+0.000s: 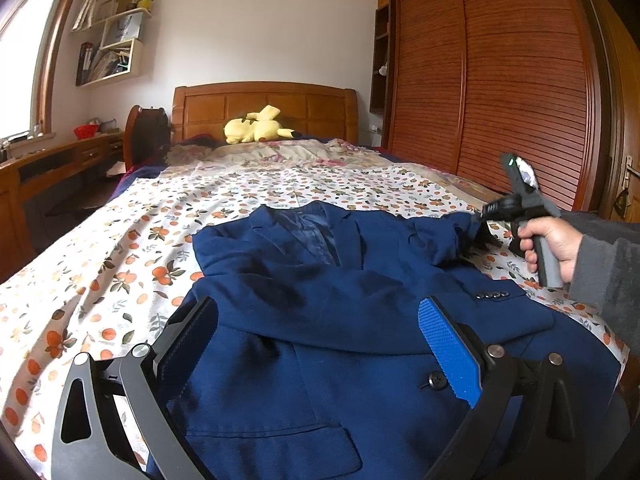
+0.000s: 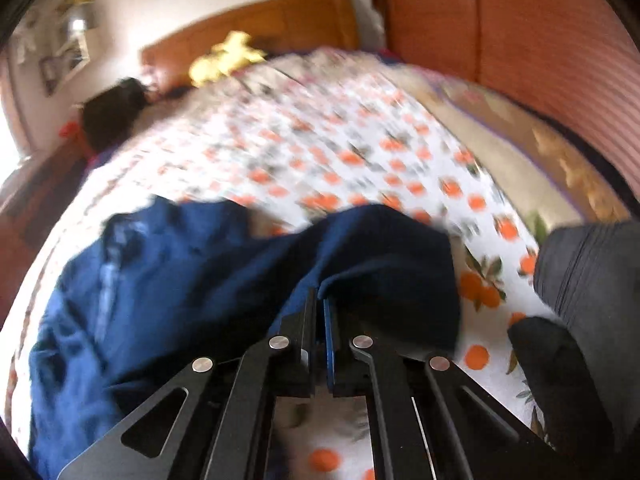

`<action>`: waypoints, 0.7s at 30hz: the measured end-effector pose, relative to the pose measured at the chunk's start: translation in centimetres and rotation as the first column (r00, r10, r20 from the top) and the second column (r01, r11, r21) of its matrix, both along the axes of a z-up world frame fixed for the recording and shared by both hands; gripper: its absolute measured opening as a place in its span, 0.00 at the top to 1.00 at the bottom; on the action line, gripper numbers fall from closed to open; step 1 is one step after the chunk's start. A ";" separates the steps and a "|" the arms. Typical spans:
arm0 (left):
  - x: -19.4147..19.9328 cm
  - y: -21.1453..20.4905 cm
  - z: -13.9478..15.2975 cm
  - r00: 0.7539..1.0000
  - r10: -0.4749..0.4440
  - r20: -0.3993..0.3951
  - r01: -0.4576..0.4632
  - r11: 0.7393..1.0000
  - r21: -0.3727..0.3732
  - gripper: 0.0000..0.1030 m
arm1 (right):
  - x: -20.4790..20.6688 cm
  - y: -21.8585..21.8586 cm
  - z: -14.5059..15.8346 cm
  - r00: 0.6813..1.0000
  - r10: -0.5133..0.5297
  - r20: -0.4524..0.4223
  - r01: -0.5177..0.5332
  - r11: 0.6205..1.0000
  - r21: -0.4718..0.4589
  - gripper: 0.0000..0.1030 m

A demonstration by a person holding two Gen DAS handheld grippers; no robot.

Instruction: Fold large clothes

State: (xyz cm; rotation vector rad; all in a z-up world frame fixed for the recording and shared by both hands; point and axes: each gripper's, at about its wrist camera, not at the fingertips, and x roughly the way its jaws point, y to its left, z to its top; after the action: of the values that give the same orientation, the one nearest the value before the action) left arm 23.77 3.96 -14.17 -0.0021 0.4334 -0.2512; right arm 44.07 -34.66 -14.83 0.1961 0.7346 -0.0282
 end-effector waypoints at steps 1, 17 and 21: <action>0.0 0.1 0.0 1.000 0.003 -0.002 -0.003 1.000 0.003 0.02 | -0.5 0.8 0.8 1.000 0.023 0.021 -0.023 1.000 0.002 0.98; -1.8 1.9 -0.2 0.998 0.060 -0.006 -0.060 0.998 0.002 0.02 | -11.1 17.0 7.8 0.867 0.479 0.136 -0.470 0.878 -0.096 0.98; -2.1 2.3 -0.2 0.997 0.070 -0.009 -0.070 0.998 0.005 0.02 | -12.9 18.5 5.8 0.850 0.520 0.082 -0.514 0.853 -0.085 0.97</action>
State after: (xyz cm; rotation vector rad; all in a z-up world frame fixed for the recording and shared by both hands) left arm 21.62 6.25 -14.40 -0.0135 0.4420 -0.1811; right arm 31.13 -16.15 -9.00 -0.0651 0.6630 0.4747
